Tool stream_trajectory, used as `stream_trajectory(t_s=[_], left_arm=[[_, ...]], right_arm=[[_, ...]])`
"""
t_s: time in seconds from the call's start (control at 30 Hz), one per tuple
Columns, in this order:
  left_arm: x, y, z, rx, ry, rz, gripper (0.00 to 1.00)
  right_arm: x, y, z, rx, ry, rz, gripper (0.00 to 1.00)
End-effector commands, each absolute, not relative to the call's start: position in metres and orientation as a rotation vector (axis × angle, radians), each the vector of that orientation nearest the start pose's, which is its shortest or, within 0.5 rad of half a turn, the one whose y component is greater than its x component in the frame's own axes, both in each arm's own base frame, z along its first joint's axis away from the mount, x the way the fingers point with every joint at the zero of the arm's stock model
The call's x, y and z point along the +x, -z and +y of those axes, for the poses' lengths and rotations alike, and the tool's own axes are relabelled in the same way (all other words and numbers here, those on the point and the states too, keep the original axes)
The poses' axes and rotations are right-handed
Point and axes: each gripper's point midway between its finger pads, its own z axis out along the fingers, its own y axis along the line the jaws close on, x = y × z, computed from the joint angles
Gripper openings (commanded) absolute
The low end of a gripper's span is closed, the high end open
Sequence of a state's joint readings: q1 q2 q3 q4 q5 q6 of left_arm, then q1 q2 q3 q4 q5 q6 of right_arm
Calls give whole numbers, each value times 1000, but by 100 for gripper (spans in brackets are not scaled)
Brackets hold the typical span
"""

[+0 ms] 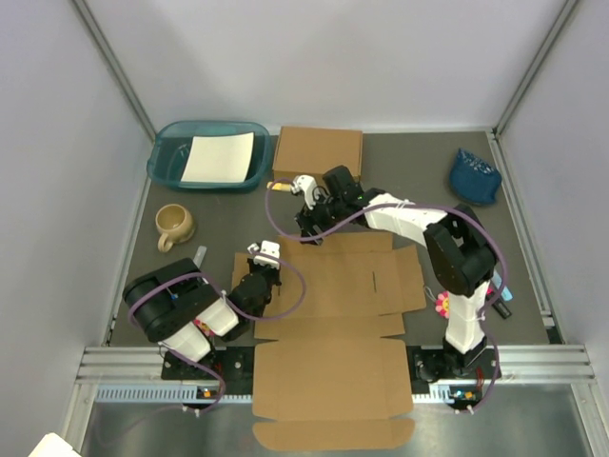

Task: Fold the paper box

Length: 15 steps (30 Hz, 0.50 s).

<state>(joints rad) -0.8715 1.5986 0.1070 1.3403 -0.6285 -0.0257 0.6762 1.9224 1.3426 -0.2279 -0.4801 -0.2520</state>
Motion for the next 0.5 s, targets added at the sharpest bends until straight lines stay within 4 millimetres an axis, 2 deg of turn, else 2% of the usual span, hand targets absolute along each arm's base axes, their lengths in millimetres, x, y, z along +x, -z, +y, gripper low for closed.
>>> stream_trajectory(t_s=[0.0,0.17,0.33,0.47], left_arm=[[285,-136,-186,100,302,1427,0],[284,-136,-186,97,300,1429,0],[285,-136,-182,102,271,1427,0],[286,-136,-179,91,258,1427,0]], right_arm=[[338,-92,386,-1328,-790,1921,72],[332,-71,397,-1364,-826,1945,69],[326,-60,400,-1382,-850,1963,66],[318,-52,395,-1395,-855,1984,55]])
